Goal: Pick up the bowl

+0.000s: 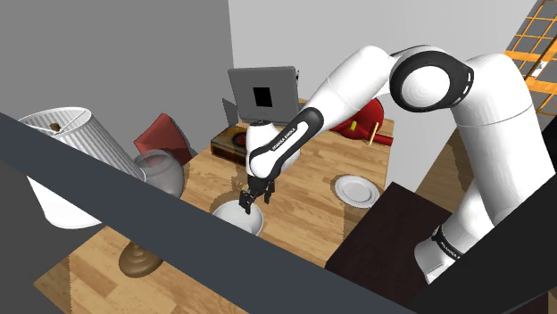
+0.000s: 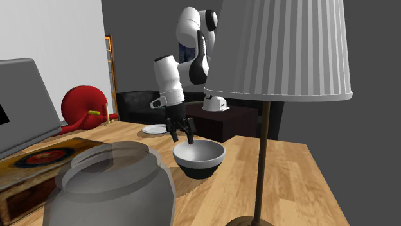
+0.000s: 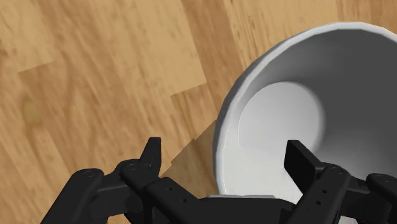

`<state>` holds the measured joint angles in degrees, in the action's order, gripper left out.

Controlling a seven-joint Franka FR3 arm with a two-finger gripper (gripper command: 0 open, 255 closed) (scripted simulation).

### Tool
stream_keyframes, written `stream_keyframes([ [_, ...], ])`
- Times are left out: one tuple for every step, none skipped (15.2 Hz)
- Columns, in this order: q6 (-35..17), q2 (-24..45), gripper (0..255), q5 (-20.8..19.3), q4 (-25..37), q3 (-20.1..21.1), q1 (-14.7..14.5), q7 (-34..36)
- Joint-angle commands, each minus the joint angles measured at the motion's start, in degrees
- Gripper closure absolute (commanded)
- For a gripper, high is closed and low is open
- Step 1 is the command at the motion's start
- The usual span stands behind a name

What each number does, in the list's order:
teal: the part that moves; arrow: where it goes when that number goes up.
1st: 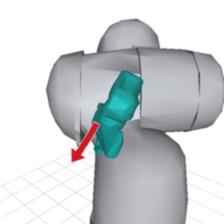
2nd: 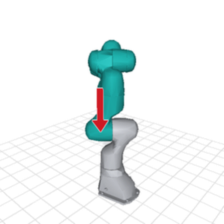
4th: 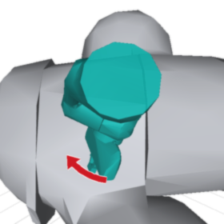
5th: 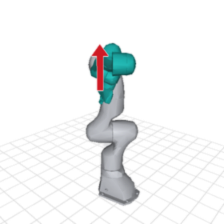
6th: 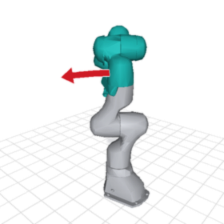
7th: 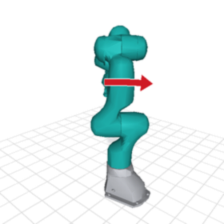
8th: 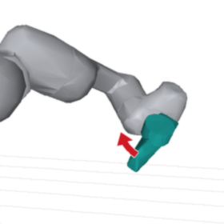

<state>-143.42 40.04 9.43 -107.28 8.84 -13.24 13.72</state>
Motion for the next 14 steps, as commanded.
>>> stream_keyframes([
  [-0.68,0.98,0,-0.02,0.30,-0.04,-0.03,-0.14],
  [-0.67,0.98,0,-0.02,0.31,-0.04,-0.03,-0.14],
  [-0.67,1.03,255,-0.02,0.35,-0.05,-0.02,-0.15],
  [-0.70,1.04,255,-0.02,0.33,-0.04,-0.03,-0.15],
  [-0.72,1.06,255,-0.02,0.33,-0.04,-0.03,-0.15],
  [-0.73,1.05,255,-0.02,0.33,-0.04,-0.03,-0.14],
  [-0.72,1.05,255,-0.02,0.33,-0.04,-0.03,-0.14],
  [-0.72,1.05,255,-0.02,0.33,-0.04,-0.03,-0.14],
  [-0.71,1.07,255,-0.02,0.36,-0.05,-0.03,-0.14],
  [-0.71,1.07,255,-0.02,0.36,-0.05,-0.03,-0.14],
  [-0.70,1.08,255,-0.02,0.38,-0.05,-0.03,-0.15],
  [-0.67,0.98,255,-0.02,0.31,-0.04,-0.03,-0.14],
  [-0.23,0.31,255,0.00,0.08,-0.02,0.00,-0.06],
  [0.21,-0.36,255,0.01,-0.14,0.00,0.03,0.02],
])
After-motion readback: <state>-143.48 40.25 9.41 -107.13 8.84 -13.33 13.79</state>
